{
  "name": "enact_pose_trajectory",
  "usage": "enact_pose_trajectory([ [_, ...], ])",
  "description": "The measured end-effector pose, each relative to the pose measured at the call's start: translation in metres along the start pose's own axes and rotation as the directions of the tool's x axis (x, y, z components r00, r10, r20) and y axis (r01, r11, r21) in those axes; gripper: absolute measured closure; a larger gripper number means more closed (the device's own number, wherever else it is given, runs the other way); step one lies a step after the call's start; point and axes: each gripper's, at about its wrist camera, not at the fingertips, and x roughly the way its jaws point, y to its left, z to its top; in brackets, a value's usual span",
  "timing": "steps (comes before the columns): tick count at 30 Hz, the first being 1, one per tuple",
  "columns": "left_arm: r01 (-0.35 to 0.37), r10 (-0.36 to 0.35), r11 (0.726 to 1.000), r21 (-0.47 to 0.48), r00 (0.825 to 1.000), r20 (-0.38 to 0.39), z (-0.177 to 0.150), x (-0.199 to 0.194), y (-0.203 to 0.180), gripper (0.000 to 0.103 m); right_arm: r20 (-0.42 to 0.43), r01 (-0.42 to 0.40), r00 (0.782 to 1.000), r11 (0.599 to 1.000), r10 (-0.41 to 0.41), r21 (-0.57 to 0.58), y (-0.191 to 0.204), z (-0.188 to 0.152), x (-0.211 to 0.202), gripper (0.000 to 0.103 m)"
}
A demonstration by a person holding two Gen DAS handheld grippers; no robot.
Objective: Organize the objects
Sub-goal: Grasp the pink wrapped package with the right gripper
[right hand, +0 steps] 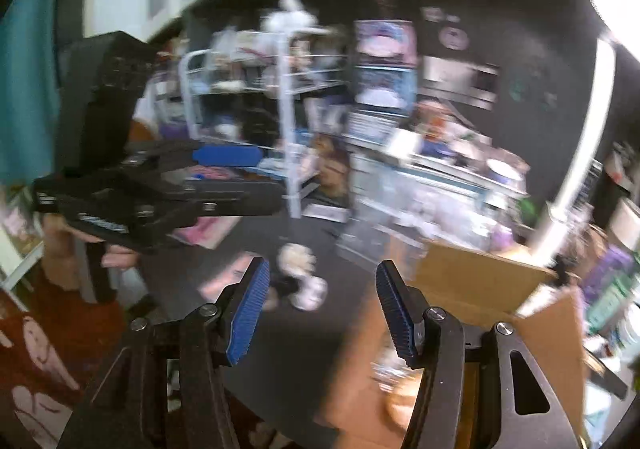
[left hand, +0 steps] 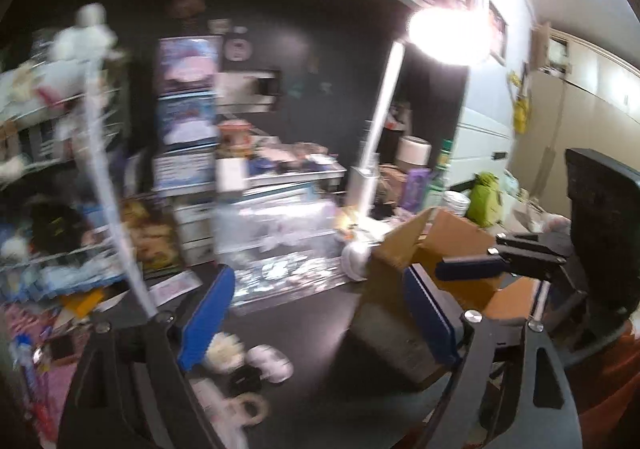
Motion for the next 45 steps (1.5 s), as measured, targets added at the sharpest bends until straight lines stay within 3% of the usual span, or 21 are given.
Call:
enact_pose_trajectory([
  [4,-0.068,0.067,0.997,-0.047,0.998,-0.016,-0.026,-0.016,0.038,0.019,-0.037,-0.108,0.994,0.994,0.107,-0.031,0.046,0.002,0.036,0.051],
  [8,-0.113,0.109,0.991,-0.075,0.992,-0.056,-0.058,-0.024,0.071,0.019,-0.131,-0.222,0.965,0.974,0.225,0.040,0.077,-0.014,0.092,0.051],
  [11,-0.131,0.123,0.987,-0.089,0.989,-0.085,-0.079,-0.026,0.090,0.019,-0.204,-0.264,0.936,0.956,0.287,0.132,0.091,-0.034,0.138,0.051],
  [14,-0.146,0.134,0.984,-0.102,0.984,-0.115,-0.099,-0.028,0.103,0.019,-0.250,-0.255,0.920,0.946,0.301,0.199,0.099,-0.050,0.171,0.047],
  [20,-0.125,0.105,0.982,-0.140,0.984,-0.143,-0.127,-0.035,0.121,0.019,-0.302,-0.145,0.931,0.968,0.204,0.205,0.112,-0.064,0.214,0.039],
  [23,-0.127,0.105,0.980,-0.150,0.984,-0.145,-0.133,-0.039,0.125,0.019,-0.308,-0.110,0.937,0.977,0.164,0.183,0.114,-0.060,0.228,0.030],
  [29,-0.152,0.129,0.974,-0.167,0.981,-0.142,-0.139,-0.048,0.134,0.019,-0.292,-0.039,0.953,0.991,0.075,0.128,0.122,-0.049,0.245,0.029],
  [38,-0.173,0.147,0.968,-0.183,0.978,-0.144,-0.144,-0.054,0.144,0.019,-0.284,0.095,0.955,0.995,-0.088,0.009,0.139,-0.044,0.271,0.027],
  [40,-0.172,0.146,0.968,-0.182,0.979,-0.144,-0.145,-0.054,0.144,0.019,-0.284,0.108,0.953,0.994,-0.105,-0.008,0.140,-0.044,0.273,0.030],
  [45,-0.169,0.144,0.969,-0.180,0.979,-0.142,-0.144,-0.054,0.145,0.019,-0.286,0.086,0.955,0.996,-0.083,-0.001,0.139,-0.045,0.272,0.052],
])
